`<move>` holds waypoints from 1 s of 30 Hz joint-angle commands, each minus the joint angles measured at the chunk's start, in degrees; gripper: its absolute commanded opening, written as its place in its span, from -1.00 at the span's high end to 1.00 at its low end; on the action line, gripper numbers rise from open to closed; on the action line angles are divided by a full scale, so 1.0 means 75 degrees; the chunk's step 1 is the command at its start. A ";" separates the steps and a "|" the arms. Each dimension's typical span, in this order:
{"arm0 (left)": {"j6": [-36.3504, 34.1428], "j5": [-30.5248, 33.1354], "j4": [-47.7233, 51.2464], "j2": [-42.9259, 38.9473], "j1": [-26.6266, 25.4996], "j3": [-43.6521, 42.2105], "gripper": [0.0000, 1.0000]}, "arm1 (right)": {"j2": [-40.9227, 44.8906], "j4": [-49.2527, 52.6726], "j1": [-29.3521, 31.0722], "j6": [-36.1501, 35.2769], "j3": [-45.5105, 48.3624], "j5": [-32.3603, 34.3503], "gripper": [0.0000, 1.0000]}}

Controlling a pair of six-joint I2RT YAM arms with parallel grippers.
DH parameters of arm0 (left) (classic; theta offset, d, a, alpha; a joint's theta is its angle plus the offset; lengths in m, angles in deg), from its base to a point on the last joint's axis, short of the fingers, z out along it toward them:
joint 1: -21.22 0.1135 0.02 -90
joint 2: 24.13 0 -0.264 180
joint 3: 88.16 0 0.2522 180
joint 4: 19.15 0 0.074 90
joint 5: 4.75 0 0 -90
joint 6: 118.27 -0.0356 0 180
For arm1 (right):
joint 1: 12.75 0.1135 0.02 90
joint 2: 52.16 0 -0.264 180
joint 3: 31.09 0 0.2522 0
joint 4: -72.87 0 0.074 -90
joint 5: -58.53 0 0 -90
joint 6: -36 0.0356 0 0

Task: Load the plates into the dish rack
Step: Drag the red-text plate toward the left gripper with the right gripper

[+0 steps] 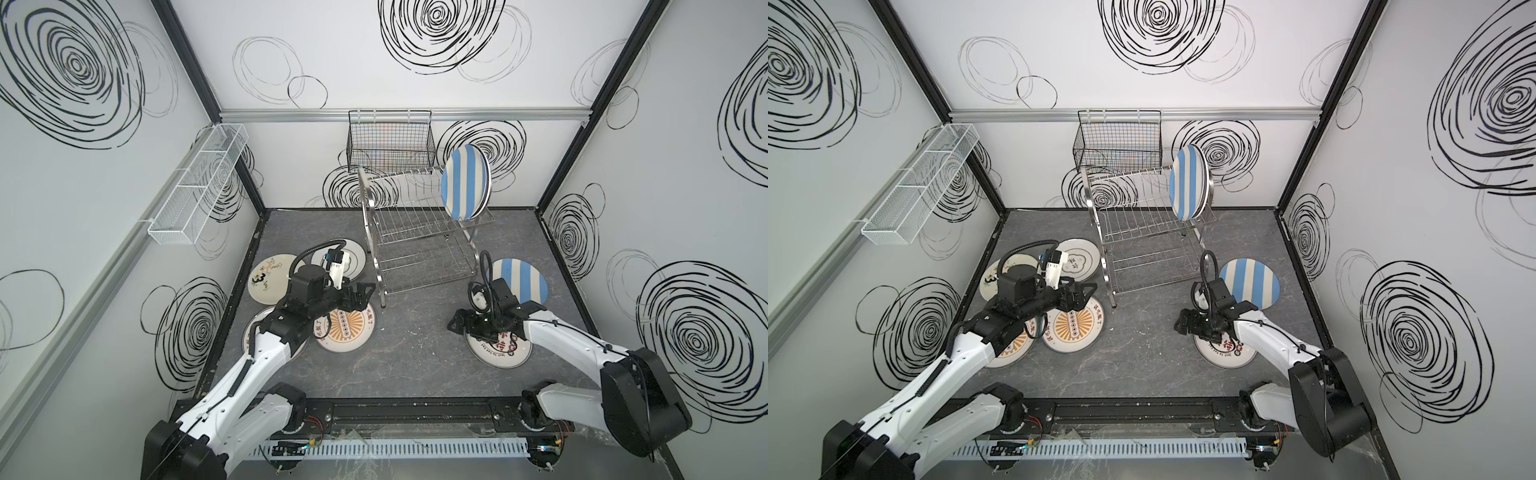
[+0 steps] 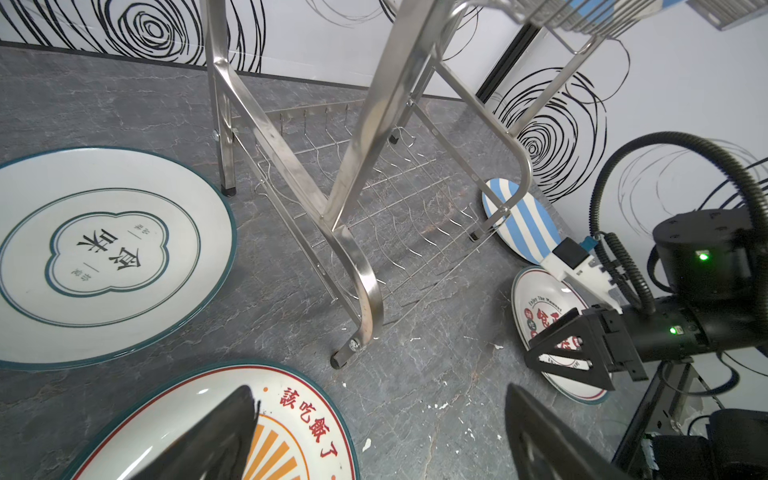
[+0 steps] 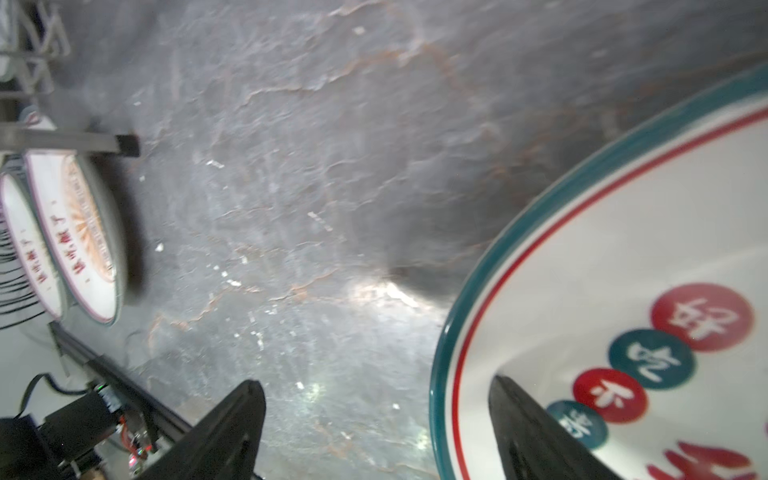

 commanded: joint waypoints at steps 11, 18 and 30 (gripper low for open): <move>0.0595 0.0278 0.0822 -0.0835 -0.0262 -0.0062 -0.92 | -0.0915 -0.3673 0.2164 0.1542 -0.0029 -0.1112 -0.77; 0.0914 0.0559 0.1109 -0.1021 -0.0604 -0.0282 -0.92 | -0.1934 -0.4409 0.3100 0.1513 -0.0484 -0.1560 -0.76; 0.1535 0.0867 0.0615 -0.1053 -0.2074 -0.0674 -0.92 | 0.0007 -0.0031 0.2625 0.0975 -0.1301 0.2042 -0.72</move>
